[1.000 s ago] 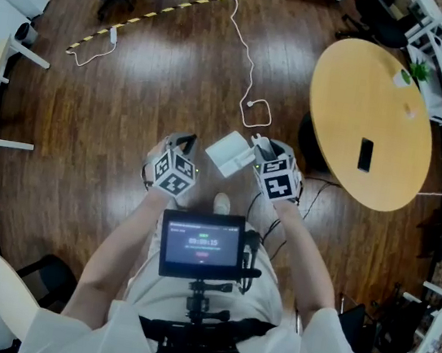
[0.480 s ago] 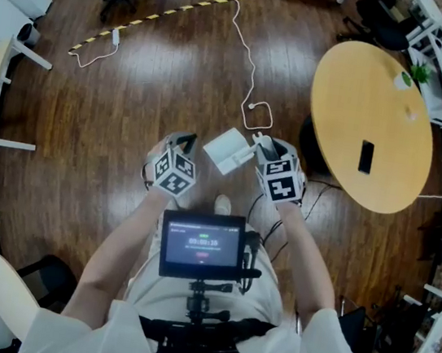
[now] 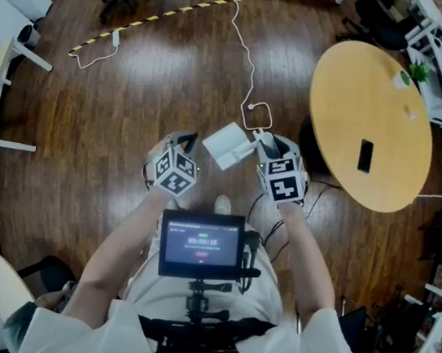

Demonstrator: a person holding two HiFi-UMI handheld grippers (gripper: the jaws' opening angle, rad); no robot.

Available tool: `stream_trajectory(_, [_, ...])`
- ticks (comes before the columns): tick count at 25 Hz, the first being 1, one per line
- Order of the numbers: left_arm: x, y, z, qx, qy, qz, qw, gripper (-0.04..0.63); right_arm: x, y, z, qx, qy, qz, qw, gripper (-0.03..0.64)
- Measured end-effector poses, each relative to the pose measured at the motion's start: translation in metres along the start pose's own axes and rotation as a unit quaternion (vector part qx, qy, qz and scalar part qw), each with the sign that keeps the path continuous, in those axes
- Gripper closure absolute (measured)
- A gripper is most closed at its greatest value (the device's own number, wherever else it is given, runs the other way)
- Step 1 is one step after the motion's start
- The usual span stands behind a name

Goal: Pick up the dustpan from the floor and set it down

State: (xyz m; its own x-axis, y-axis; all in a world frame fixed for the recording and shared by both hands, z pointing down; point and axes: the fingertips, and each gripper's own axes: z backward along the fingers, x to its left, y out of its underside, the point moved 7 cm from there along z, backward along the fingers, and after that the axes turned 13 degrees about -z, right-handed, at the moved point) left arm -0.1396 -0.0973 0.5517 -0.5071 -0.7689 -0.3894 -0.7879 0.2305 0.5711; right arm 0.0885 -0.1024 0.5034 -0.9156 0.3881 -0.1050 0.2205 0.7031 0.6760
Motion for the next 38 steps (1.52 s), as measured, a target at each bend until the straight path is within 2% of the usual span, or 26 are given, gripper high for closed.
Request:
stream_trajectory(21, [-0.013, -0.004, 0.003, -0.005, 0.023, -0.015, 0.9996, 0.601, 0.004, 0.013, 0.017, 0.002, 0.009, -0.025, 1.0, 0.472])
stream_trajectory(28, [-0.03, -0.02, -0.016, -0.019, 0.039, -0.027, 0.9987, 0.601, -0.01, 0.033, 0.023, 0.007, 0.024, -0.033, 0.999, 0.472])
stream_trajectory(38, [-0.031, -0.021, -0.021, -0.012, 0.043, -0.03, 0.9985, 0.601, -0.024, 0.048, 0.013, 0.014, 0.034, -0.04, 0.999, 0.471])
